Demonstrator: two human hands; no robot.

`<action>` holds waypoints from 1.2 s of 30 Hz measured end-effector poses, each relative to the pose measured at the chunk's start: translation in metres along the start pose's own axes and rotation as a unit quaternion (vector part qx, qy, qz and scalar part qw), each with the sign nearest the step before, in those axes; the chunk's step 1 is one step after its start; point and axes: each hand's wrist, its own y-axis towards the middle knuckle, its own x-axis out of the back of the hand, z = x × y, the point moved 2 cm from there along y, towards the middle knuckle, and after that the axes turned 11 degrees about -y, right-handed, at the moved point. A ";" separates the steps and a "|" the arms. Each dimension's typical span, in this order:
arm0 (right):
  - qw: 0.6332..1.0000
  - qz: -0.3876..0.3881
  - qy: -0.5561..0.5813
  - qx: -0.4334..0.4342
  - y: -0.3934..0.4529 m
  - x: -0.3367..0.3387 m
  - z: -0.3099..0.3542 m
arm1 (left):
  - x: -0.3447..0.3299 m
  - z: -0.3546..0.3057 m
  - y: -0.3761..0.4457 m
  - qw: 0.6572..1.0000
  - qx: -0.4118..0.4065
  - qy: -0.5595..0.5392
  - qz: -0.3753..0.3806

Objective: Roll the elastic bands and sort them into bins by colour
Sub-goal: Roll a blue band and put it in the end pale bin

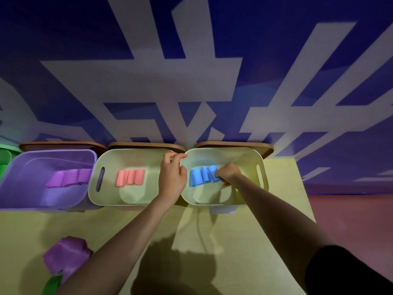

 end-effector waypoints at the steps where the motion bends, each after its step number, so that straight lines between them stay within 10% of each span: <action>1: 1.000 0.002 -0.007 -0.001 -0.001 0.001 0.000 | 0.000 0.000 0.000 1.000 0.000 0.000 0.000; 36: 0.998 -0.056 -0.032 -0.011 -0.008 0.004 -0.013 | 0.001 -0.005 -0.001 1.000 0.024 -0.003 0.004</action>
